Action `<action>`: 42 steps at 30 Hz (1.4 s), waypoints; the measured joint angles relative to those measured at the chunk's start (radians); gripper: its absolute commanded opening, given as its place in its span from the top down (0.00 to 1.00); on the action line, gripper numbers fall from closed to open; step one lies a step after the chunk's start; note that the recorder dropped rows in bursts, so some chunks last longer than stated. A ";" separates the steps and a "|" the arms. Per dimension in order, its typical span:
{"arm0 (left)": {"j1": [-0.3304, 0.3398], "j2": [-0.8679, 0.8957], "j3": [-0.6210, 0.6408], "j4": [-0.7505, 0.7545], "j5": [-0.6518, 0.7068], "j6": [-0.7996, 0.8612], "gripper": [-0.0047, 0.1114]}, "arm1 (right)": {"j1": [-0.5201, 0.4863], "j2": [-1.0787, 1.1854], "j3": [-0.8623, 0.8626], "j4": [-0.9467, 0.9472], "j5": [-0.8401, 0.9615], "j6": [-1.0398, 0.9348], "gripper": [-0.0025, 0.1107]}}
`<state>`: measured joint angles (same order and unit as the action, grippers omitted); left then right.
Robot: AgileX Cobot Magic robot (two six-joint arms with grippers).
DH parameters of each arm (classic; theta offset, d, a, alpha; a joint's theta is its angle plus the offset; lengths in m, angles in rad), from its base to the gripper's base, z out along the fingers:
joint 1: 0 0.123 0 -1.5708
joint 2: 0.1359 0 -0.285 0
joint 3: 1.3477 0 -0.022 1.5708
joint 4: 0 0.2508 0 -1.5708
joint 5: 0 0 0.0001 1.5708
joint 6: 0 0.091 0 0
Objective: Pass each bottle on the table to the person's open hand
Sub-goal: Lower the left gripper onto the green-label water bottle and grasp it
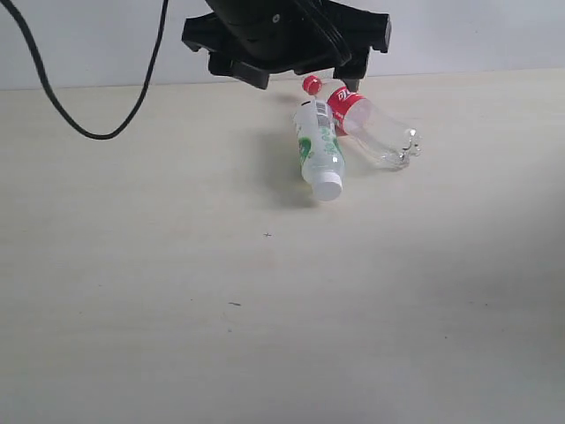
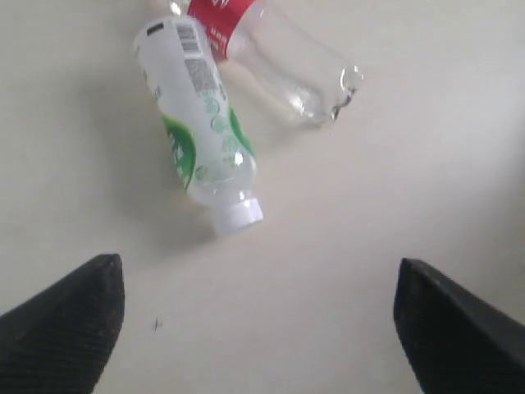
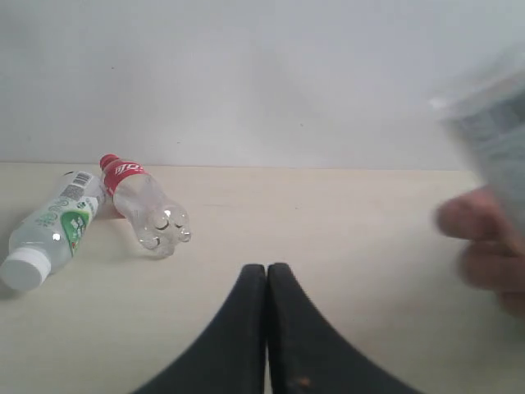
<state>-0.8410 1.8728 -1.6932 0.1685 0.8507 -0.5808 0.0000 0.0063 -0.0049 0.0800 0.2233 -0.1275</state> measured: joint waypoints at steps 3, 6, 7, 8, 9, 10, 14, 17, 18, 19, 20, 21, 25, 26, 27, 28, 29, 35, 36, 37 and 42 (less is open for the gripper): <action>0.000 0.052 -0.008 0.051 -0.100 -0.035 0.23 | 0.000 0.000 0.000 0.000 0.000 0.000 0.98; 0.013 0.137 -0.063 0.072 -0.143 -0.060 0.23 | 0.000 0.000 0.000 0.000 0.000 0.000 0.98; 0.019 0.171 -0.089 0.074 -0.146 -0.067 0.23 | 0.000 0.000 0.000 0.000 0.000 0.000 0.98; 0.028 0.206 -0.118 0.076 -0.148 -0.075 0.23 | 0.000 0.000 0.000 0.000 0.000 0.000 0.98; 0.033 0.241 -0.147 0.078 -0.148 -0.084 0.23 | 0.000 0.000 0.000 0.000 0.000 0.000 0.98; 0.038 0.269 -0.169 0.078 -0.148 -0.089 0.23 | 0.000 0.000 0.000 0.000 0.000 0.000 0.98; 0.051 0.386 -0.263 0.082 -0.148 -0.115 0.23 | 0.000 0.000 0.000 0.000 0.000 0.000 0.98; 0.051 0.457 -0.325 0.084 -0.146 -0.119 0.23 | 0.000 0.000 0.000 0.000 0.000 0.000 0.98; 0.051 0.476 -0.341 0.084 -0.146 -0.121 0.23 | 0.000 0.000 0.000 0.000 0.000 0.000 0.98; 0.051 0.489 -0.352 0.086 -0.146 -0.125 0.23 | 0.000 0.000 0.000 0.000 0.000 0.000 0.98; 0.051 0.504 -0.365 0.090 -0.146 -0.130 0.23 | 0.000 0.000 0.000 0.000 0.000 0.000 0.98; 0.051 0.518 -0.377 0.102 -0.144 -0.138 0.23 | 0.000 0.000 0.000 0.000 0.000 0.000 0.98; 0.051 0.551 -0.394 0.188 -0.135 -0.220 0.23 | 0.000 0.000 0.000 0.000 0.000 0.000 0.98; 0.051 0.556 -0.395 0.211 -0.133 -0.236 0.23 | 0.000 0.000 0.000 0.000 0.000 0.000 0.98; 0.051 0.561 -0.395 0.227 -0.129 -0.246 0.23 | 0.000 0.000 0.000 0.000 0.000 0.000 0.98; 0.051 0.563 -0.395 0.238 -0.129 -0.251 0.23 | 0.000 0.000 0.000 0.000 0.000 0.000 0.98; 0.051 0.565 -0.395 0.247 -0.129 -0.256 0.23 | 0.000 0.000 0.000 0.000 0.000 0.000 0.98; 0.051 0.586 -0.396 0.269 -0.131 -0.286 0.23 | 0.000 0.000 0.000 0.000 0.000 0.000 0.98; 0.051 0.593 -0.398 0.278 -0.133 -0.295 0.23 | 0.000 0.000 0.000 0.000 0.000 0.000 0.98; 0.051 0.601 -0.398 0.287 -0.138 -0.302 0.23 | 0.000 0.000 0.000 0.000 0.000 0.000 0.98; 0.051 0.635 -0.398 0.324 -0.149 -0.344 0.23 | 0.000 0.000 0.000 0.000 0.000 0.000 0.98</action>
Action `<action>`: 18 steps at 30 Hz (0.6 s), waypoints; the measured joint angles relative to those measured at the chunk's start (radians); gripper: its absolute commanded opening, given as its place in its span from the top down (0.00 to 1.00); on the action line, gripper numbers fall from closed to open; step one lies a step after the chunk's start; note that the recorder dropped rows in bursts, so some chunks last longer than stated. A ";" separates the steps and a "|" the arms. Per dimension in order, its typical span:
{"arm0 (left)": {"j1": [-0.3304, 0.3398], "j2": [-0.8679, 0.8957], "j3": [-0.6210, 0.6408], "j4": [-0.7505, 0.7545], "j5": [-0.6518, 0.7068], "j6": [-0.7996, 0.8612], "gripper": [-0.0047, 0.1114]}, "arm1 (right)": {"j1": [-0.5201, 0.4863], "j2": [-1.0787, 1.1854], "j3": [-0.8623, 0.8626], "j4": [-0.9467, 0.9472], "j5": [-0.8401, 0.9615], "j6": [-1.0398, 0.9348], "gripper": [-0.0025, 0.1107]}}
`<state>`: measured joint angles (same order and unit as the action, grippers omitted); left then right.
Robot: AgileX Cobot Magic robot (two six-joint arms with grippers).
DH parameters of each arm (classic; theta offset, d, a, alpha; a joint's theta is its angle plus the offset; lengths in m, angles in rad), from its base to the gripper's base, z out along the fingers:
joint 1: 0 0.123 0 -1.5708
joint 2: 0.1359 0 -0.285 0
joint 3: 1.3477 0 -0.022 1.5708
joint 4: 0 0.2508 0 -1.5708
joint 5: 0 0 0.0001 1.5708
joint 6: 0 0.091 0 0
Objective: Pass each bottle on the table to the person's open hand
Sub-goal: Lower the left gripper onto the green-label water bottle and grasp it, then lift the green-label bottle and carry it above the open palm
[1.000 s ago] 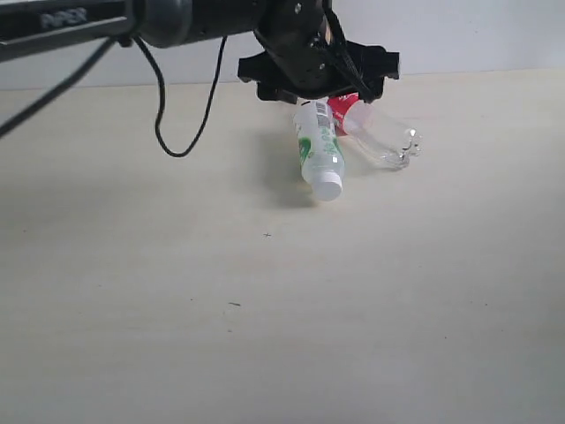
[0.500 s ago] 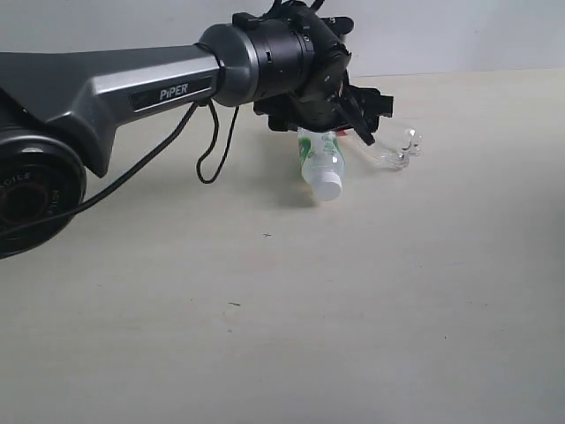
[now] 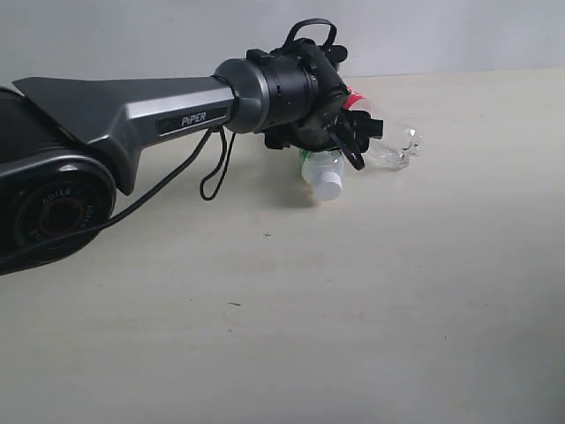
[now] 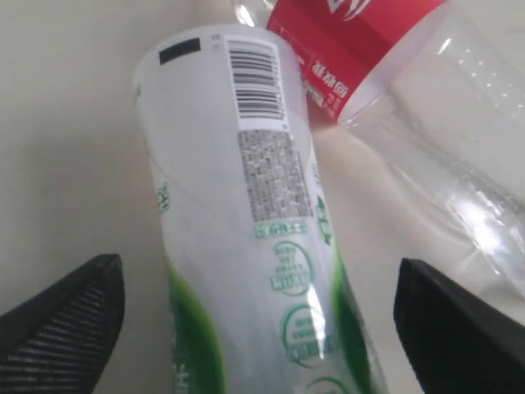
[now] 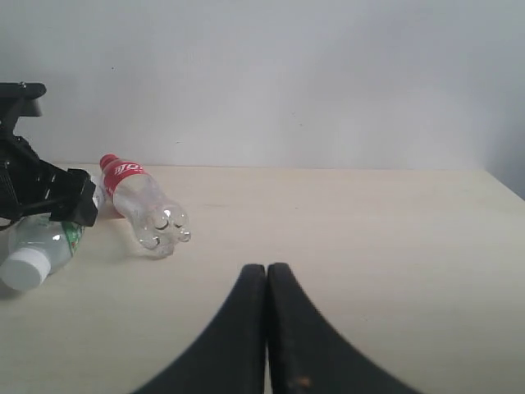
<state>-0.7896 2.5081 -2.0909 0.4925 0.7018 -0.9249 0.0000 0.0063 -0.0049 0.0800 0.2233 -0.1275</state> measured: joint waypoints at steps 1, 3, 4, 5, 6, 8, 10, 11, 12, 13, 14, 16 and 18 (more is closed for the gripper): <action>0.000 0.005 0.000 0.009 0.000 -0.008 0.23 | 0.000 0.000 0.000 0.000 0.000 0.000 0.98; 0.000 0.009 0.000 0.017 -0.002 -0.028 0.23 | 0.000 0.000 0.000 0.000 0.000 0.000 0.98; 0.000 0.009 0.000 0.017 -0.006 -0.033 0.23 | 0.000 0.000 0.000 0.000 0.000 0.000 0.98; 0.000 0.011 0.000 0.020 -0.009 -0.036 0.23 | 0.000 0.000 0.000 0.000 0.000 0.000 0.98; 0.000 0.011 0.000 0.022 -0.017 -0.038 0.23 | 0.000 0.000 0.000 0.000 0.000 0.000 0.98; 0.000 0.013 0.000 0.024 -0.025 -0.042 0.23 | 0.000 0.000 0.000 0.000 0.000 0.000 0.98; 0.000 0.022 0.000 0.024 -0.027 -0.043 0.23 | 0.000 0.000 0.000 0.000 0.000 0.000 0.98; 0.000 0.024 0.000 0.024 -0.027 -0.043 0.23 | 0.000 0.000 0.000 0.000 0.000 0.000 0.98; 0.000 0.032 0.000 0.024 -0.027 -0.045 0.23 | 0.000 0.000 0.000 0.000 0.000 0.000 0.98; 0.000 0.036 0.000 0.024 -0.027 -0.045 0.23 | 0.000 0.000 0.000 0.000 0.000 0.000 0.98; 0.000 0.041 0.000 0.024 -0.027 -0.047 0.23 | 0.000 0.000 0.000 0.000 0.000 0.000 0.98; 0.000 0.045 0.000 0.024 -0.027 -0.047 0.23 | 0.000 0.000 0.000 0.000 0.000 0.000 0.98; 0.000 0.048 0.000 0.024 -0.027 -0.047 0.23 | 0.000 0.000 0.000 0.000 0.000 0.000 0.98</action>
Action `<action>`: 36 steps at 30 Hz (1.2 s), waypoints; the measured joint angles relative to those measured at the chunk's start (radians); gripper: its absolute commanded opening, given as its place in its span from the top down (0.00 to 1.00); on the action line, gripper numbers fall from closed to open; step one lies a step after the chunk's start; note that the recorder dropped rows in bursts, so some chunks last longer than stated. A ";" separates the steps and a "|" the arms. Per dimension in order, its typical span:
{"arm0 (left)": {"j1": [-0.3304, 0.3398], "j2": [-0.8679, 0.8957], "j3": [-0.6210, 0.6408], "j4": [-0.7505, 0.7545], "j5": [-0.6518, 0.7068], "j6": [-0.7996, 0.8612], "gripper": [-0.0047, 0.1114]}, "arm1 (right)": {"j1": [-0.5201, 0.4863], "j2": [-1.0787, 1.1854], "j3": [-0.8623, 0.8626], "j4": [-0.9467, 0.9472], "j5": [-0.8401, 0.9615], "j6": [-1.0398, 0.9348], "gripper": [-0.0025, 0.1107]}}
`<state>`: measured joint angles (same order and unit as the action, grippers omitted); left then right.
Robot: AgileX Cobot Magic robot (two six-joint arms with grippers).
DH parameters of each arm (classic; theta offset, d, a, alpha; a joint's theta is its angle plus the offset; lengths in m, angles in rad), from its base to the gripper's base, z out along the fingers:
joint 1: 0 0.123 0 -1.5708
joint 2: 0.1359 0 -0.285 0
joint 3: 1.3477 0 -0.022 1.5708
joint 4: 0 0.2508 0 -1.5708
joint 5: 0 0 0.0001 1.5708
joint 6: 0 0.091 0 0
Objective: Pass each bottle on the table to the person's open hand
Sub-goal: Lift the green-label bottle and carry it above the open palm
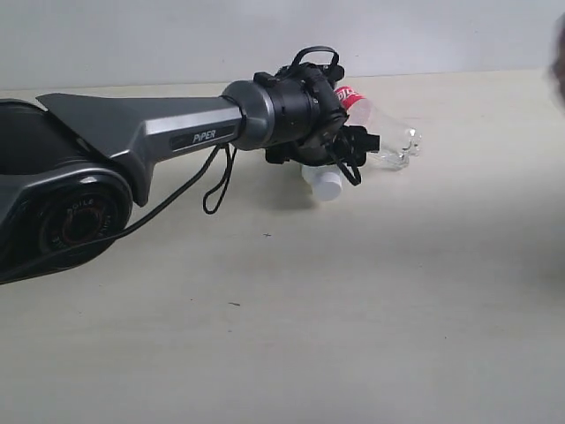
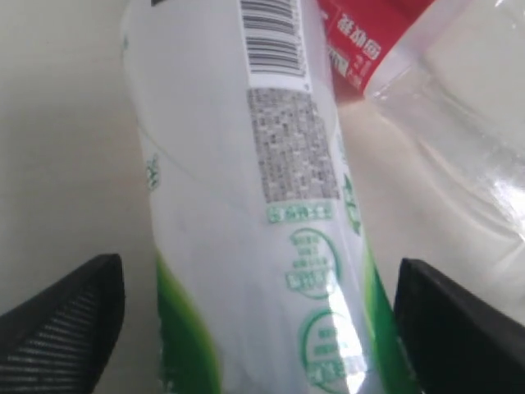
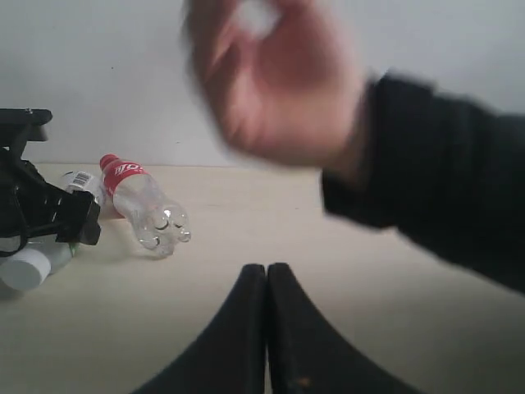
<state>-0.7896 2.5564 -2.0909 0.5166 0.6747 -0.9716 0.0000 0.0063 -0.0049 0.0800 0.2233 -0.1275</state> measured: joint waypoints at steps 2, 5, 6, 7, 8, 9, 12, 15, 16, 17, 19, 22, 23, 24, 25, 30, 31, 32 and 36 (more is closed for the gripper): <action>0.000 0.000 0.000 0.000 0.000 0.000 0.29 | 0.000 0.000 0.000 0.000 0.000 0.000 0.98; 0.000 0.000 0.000 0.000 0.000 0.000 0.68 | 0.000 0.000 0.000 0.000 0.000 0.000 0.98; 0.000 0.000 0.000 0.002 0.002 0.002 0.79 | 0.000 0.000 0.000 0.000 0.000 0.000 0.98; 0.000 0.000 0.000 0.002 0.004 0.002 0.96 | 0.000 0.000 0.000 0.000 0.000 0.000 0.98; 0.000 0.000 0.000 0.002 0.017 0.002 0.95 | 0.000 0.000 0.000 0.000 0.000 0.000 0.98; 0.000 0.000 -0.002 0.002 0.027 0.002 0.95 | 0.000 0.000 0.000 0.000 0.000 0.000 0.98; 0.000 -0.005 -0.002 0.004 0.084 -0.003 0.95 | 0.000 0.000 0.000 0.000 0.000 0.000 0.98; 0.000 -0.021 -0.002 0.001 0.172 -0.016 0.95 | 0.000 0.000 0.000 0.000 0.000 0.000 0.98; 0.000 -0.028 -0.002 -0.002 0.195 -0.019 0.95 | 0.000 0.000 0.000 0.000 0.000 0.000 0.98; 0.000 -0.045 0.000 -0.005 0.237 -0.022 0.95 | 0.000 0.000 0.000 0.000 0.000 0.000 0.98; -0.007 -0.082 0.000 -0.003 0.294 -0.022 0.95 | 0.000 0.000 0.000 0.000 0.000 0.000 0.98; -0.043 -0.144 0.000 0.041 0.341 -0.022 0.95 | 0.000 0.000 0.000 0.000 0.000 0.000 0.98; -0.057 -0.159 0.000 0.055 0.345 -0.024 0.95 | 0.000 0.000 0.000 0.000 0.000 0.000 0.98; -0.073 -0.173 0.000 0.068 0.347 -0.026 0.95 | 0.000 0.000 0.000 0.000 0.000 0.000 0.98; -0.102 -0.194 0.000 0.084 0.347 -0.028 0.95 | 0.000 0.000 0.000 0.000 0.000 0.000 0.98; -0.177 -0.248 0.000 0.105 0.369 -0.052 0.95 | 0.000 0.000 0.000 0.000 0.000 0.000 0.98; -0.189 -0.257 0.000 0.107 0.381 -0.057 0.95 | 0.000 0.000 0.000 0.000 0.000 0.000 0.98; -0.198 -0.262 0.000 0.107 0.393 -0.062 0.95 | 0.000 0.000 0.000 0.000 0.000 0.000 0.98; -0.240 -0.282 0.000 0.112 0.445 -0.072 0.95 | 0.000 0.000 0.000 0.000 0.000 0.000 0.98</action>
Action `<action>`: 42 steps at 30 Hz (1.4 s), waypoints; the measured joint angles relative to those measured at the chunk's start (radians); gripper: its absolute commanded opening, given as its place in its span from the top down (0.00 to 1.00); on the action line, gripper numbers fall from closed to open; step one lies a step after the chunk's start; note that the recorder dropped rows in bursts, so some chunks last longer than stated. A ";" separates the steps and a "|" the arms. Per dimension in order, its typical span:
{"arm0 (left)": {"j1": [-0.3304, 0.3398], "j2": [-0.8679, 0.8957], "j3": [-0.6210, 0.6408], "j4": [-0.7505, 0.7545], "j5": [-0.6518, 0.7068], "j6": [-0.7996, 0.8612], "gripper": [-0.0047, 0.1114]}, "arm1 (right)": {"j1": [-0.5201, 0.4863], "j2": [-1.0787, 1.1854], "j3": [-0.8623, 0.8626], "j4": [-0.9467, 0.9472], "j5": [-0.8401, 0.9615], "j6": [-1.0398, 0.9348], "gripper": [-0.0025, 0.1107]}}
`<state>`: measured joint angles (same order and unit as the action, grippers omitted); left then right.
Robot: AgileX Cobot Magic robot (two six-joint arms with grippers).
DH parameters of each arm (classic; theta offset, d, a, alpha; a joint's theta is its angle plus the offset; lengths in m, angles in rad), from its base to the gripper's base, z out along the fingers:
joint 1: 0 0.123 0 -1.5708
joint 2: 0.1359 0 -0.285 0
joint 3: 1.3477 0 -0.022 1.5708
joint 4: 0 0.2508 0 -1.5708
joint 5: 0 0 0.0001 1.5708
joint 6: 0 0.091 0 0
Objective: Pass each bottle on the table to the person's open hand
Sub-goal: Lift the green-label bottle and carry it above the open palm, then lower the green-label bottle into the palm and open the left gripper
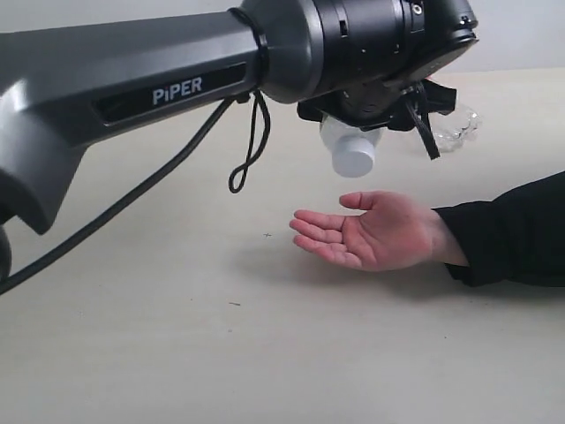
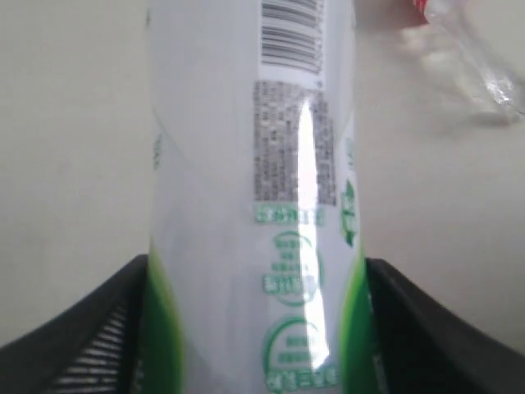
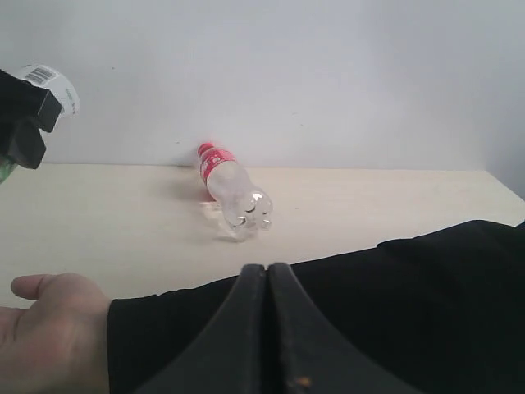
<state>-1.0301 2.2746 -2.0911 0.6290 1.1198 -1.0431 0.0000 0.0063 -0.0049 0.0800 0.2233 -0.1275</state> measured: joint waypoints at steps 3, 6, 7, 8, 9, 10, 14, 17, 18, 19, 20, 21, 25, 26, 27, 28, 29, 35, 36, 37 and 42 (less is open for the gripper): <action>-0.042 -0.006 0.000 0.001 0.038 -0.020 0.95 | 0.000 0.000 0.000 0.000 0.000 0.000 0.98; -0.079 -0.006 0.000 -0.001 0.049 -0.034 0.95 | 0.000 0.000 0.000 0.000 0.000 0.000 0.98; -0.092 -0.006 0.000 -0.003 0.049 -0.041 0.95 | 0.000 0.000 0.000 0.000 0.000 0.000 0.98; -0.094 -0.006 0.000 -0.004 0.052 -0.046 0.95 | 0.000 0.000 0.000 0.000 0.000 0.000 0.98; -0.096 -0.006 0.000 -0.004 0.052 -0.048 0.95 | 0.000 0.000 0.000 0.000 0.000 0.000 0.98; -0.096 -0.006 0.000 -0.004 0.054 -0.048 0.95 | 0.000 0.000 0.000 0.000 0.000 0.000 0.98; -0.096 -0.006 0.000 -0.004 0.060 -0.050 0.95 | 0.000 0.000 0.000 0.000 0.000 0.000 0.98; -0.096 -0.006 0.000 -0.004 0.060 -0.050 0.95 | 0.000 0.000 0.000 0.000 0.000 0.000 0.98; -0.096 -0.006 0.000 -0.004 0.060 -0.052 0.95 | 0.000 0.000 0.000 0.000 0.000 0.000 0.98; -0.096 -0.006 0.000 -0.004 0.060 -0.052 0.95 | 0.000 0.000 0.000 0.000 0.000 0.000 0.98; -0.096 -0.006 0.000 -0.004 0.060 -0.052 0.95 | 0.000 0.000 0.000 0.000 0.000 0.000 0.98; -0.096 -0.006 0.000 -0.004 0.060 -0.052 0.95 | 0.000 0.000 0.000 0.000 0.000 0.000 0.98; -0.096 -0.006 0.000 -0.048 0.077 -0.054 0.95 | 0.000 0.000 0.000 0.000 0.000 0.000 0.98; -0.096 -0.006 0.000 -0.071 0.082 -0.054 0.95 | 0.000 0.000 0.000 0.000 0.000 0.000 0.98; -0.094 -0.006 0.000 -0.098 0.084 -0.054 0.95 | 0.000 0.000 0.000 0.000 0.000 0.000 0.98; -0.092 -0.006 0.000 -0.131 0.089 -0.049 0.95 | 0.000 0.000 0.000 0.000 0.000 0.000 0.98; -0.090 -0.006 0.000 -0.158 0.094 -0.042 0.95 | 0.000 0.000 0.000 0.000 0.000 0.000 0.98; -0.076 -0.006 0.014 -0.231 0.100 -0.016 0.95 | 0.000 0.000 0.000 0.000 0.000 0.000 0.98; -0.076 -0.006 0.020 -0.231 0.100 -0.016 0.94 | 0.000 0.000 0.000 0.000 0.000 0.000 0.98; -0.076 -0.006 0.027 -0.234 0.102 -0.016 0.93 | 0.000 0.000 0.000 0.000 0.000 0.000 0.98; -0.076 0.000 0.050 -0.240 0.100 -0.027 0.75 | 0.000 0.000 0.000 0.000 0.000 0.000 0.98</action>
<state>-1.1061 2.2748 -2.0413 0.3892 1.2195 -1.0701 0.0000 0.0063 -0.0049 0.0800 0.2233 -0.1275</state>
